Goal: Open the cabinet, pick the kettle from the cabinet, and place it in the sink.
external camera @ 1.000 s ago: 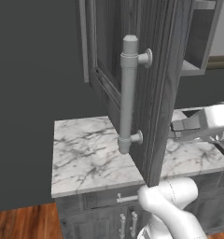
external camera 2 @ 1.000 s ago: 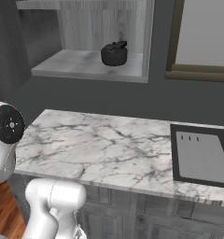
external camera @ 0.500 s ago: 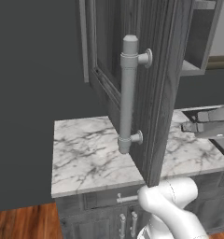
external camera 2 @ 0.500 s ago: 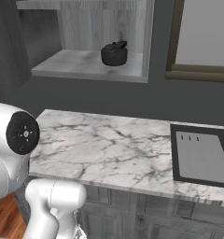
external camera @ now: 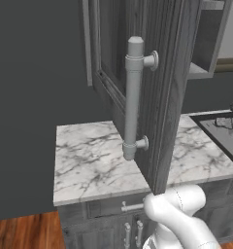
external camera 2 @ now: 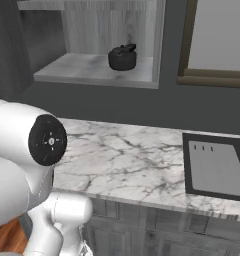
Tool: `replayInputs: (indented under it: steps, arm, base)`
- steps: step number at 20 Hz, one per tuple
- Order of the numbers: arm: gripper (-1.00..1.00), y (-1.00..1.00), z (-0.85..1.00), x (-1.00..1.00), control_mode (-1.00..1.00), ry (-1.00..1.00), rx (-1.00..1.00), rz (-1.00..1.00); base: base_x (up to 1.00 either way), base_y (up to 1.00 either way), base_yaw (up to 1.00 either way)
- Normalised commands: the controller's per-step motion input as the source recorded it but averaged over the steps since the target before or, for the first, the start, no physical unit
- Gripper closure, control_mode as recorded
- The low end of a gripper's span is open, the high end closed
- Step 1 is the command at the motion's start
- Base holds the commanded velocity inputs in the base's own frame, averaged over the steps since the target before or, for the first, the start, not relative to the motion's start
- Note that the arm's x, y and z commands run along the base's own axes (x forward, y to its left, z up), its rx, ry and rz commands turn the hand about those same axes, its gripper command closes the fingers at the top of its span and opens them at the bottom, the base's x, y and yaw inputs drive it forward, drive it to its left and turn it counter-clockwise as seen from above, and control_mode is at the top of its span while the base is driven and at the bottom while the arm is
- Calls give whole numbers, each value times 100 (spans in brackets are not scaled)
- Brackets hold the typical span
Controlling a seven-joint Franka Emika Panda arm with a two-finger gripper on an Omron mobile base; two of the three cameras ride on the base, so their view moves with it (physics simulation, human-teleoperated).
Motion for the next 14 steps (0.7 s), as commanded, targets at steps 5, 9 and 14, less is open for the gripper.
replayInputs:
  steps: [5, 9, 14]
  arm:
    - [-100, -43, 11, 18, -100, 2, -9, -24]
    - [-100, -33, 10, 23, -100, 4, -14, -35]
    - [-100, -28, 8, 28, -100, 6, -14, -36]
  base:
    - [0, 0, 0]
    - [0, 0, 0]
    - [0, 0, 0]
